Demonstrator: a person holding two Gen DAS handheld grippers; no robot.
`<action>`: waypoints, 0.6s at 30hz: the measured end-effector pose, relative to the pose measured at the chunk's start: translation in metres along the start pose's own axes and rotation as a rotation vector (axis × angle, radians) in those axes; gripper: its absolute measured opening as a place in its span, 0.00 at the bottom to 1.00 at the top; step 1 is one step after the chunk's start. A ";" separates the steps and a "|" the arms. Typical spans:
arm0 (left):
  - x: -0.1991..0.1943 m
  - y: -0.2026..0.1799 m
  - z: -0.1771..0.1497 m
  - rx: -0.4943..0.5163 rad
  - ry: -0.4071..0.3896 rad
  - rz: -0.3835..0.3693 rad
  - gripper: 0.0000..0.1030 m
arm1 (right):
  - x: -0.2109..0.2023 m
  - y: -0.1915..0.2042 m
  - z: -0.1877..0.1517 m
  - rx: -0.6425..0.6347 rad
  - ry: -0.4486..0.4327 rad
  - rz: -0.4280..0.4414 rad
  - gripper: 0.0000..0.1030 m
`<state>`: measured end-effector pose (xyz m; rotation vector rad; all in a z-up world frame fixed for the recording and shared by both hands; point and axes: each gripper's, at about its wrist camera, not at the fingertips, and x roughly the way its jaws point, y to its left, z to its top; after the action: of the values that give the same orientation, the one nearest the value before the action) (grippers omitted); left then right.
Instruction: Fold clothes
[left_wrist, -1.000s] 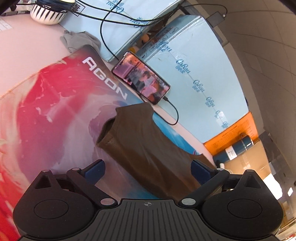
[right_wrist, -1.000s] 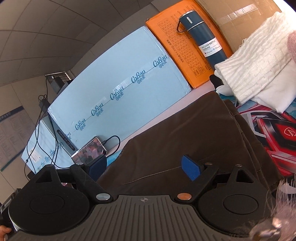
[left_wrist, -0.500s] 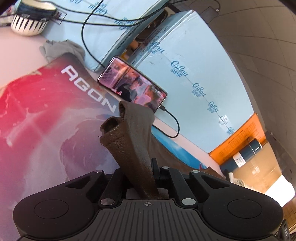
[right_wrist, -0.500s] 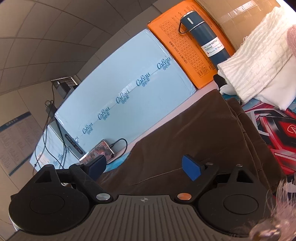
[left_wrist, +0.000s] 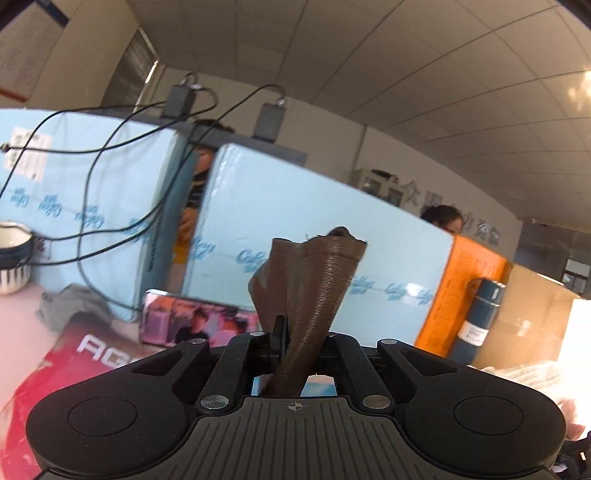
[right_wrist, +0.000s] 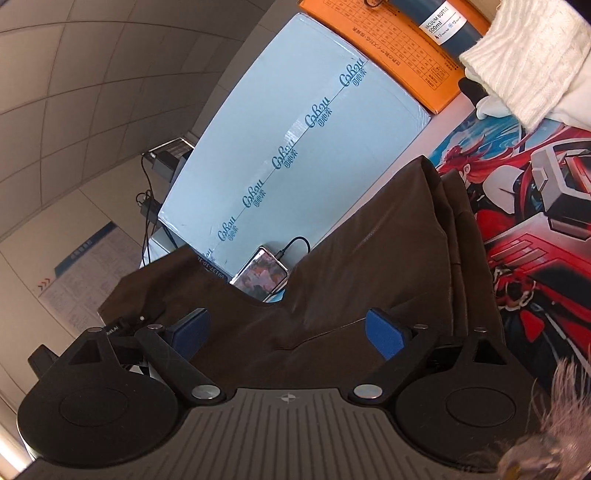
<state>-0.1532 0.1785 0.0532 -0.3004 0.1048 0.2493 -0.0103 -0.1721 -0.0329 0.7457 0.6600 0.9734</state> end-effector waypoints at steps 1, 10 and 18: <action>0.000 -0.015 0.002 0.018 -0.019 -0.041 0.05 | -0.001 -0.002 0.000 0.012 -0.005 0.009 0.88; 0.020 -0.116 -0.016 0.155 -0.051 -0.213 0.05 | -0.015 -0.016 0.005 0.120 -0.077 0.094 0.88; 0.031 -0.182 -0.095 0.529 0.077 -0.273 0.11 | -0.043 -0.052 0.013 0.385 -0.230 0.302 0.91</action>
<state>-0.0825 -0.0118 0.0097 0.2028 0.1985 -0.0655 0.0065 -0.2329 -0.0602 1.3070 0.5464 1.0250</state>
